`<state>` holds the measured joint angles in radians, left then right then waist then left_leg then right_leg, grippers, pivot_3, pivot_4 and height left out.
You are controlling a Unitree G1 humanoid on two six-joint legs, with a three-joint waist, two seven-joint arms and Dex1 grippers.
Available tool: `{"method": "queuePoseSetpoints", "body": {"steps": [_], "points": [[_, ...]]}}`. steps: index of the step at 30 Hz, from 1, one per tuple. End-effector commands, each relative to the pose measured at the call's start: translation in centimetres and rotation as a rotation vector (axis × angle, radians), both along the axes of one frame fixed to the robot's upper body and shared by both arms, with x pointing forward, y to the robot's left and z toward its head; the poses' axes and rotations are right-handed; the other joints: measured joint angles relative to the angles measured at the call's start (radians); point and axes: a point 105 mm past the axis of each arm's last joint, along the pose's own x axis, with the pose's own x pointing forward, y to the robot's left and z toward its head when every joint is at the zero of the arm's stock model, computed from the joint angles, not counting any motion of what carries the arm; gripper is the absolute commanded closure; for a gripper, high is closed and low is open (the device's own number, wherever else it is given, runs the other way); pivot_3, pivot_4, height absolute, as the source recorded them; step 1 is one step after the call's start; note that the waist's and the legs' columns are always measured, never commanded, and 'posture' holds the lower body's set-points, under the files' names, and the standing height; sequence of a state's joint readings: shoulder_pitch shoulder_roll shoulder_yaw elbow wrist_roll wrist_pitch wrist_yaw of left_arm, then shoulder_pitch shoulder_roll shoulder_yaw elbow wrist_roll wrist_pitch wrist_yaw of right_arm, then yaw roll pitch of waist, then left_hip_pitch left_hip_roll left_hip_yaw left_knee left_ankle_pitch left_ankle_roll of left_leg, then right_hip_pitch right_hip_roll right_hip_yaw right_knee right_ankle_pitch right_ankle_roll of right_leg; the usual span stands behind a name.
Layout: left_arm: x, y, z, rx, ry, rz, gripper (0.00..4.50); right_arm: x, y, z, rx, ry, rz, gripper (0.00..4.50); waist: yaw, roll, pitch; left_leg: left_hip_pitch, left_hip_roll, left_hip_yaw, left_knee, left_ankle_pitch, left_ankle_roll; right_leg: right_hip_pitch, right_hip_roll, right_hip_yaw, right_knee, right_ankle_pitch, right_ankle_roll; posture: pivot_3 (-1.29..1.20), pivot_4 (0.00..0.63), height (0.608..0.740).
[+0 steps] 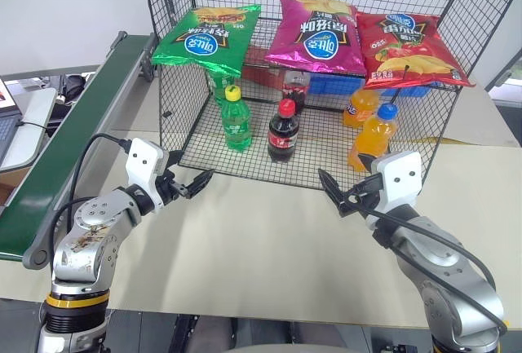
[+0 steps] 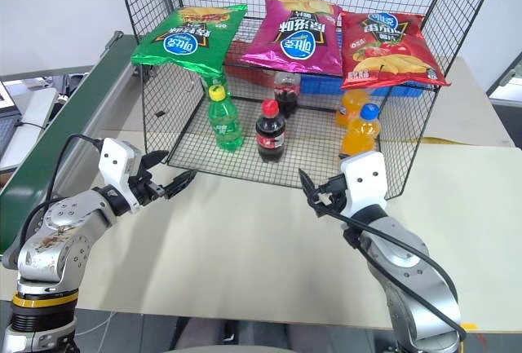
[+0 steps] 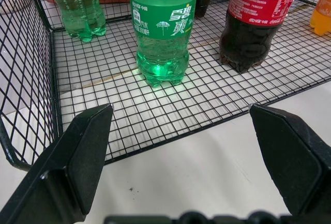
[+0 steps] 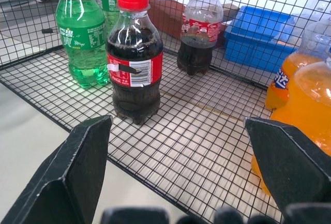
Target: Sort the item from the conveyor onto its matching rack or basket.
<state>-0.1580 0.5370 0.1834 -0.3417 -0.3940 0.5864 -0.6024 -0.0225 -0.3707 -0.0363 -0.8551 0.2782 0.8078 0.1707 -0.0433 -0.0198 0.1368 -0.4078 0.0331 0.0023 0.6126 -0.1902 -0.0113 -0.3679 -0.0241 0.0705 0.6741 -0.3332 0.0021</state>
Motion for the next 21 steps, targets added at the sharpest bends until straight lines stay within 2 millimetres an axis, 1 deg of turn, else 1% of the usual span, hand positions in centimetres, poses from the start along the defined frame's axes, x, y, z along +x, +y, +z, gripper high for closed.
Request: {"method": "queuePoseSetpoints", "body": {"steps": [1, 4, 10, 21], "points": [[-0.39, -0.2, 1.25, 0.003, -0.045, -0.027, 0.02, -0.42, 0.4, 1.52, 0.005, -0.075, 0.015, 0.0, 0.0, 0.0, 0.0, 0.0, 0.0, 0.0, 0.0, 0.0, 0.0, 0.0, 0.0, 0.0, 0.0, 0.0, 0.0, 0.0, 0.15, 0.74], [-0.43, -0.01, 1.56, -0.007, -0.06, -0.03, 0.02, -0.36, 0.65, 1.71, 0.013, -0.078, 0.02, 0.0, -0.001, 0.0, 0.0, 0.0, 0.0, 0.0, 0.0, 0.0, 0.0, 0.0, 0.0, 0.0, 0.0, 0.0, 0.0, 0.0, 0.15, 0.74], [-0.47, -0.2, 1.26, 0.003, -0.057, -0.036, 0.02, -0.28, 0.67, 1.73, 0.013, -0.078, 0.019, 0.0, 0.0, 0.0, 0.0, 0.0, 0.0, 0.0, 0.0, 0.0, 0.0, 0.0, 0.0, 0.0, 0.0, 0.0, 0.0, 0.0, 0.15, 0.74], [-0.22, -0.04, 1.52, 0.007, -0.067, -0.045, 0.02, -0.17, 0.78, 1.67, 0.014, -0.077, 0.021, 0.0, 0.0, 0.0, 0.0, 0.0, 0.0, 0.0, 0.0, 0.0, 0.0, 0.0, 0.0, 0.0, 0.0, 0.0, 0.0, 0.0, 0.15, 0.74]]}}
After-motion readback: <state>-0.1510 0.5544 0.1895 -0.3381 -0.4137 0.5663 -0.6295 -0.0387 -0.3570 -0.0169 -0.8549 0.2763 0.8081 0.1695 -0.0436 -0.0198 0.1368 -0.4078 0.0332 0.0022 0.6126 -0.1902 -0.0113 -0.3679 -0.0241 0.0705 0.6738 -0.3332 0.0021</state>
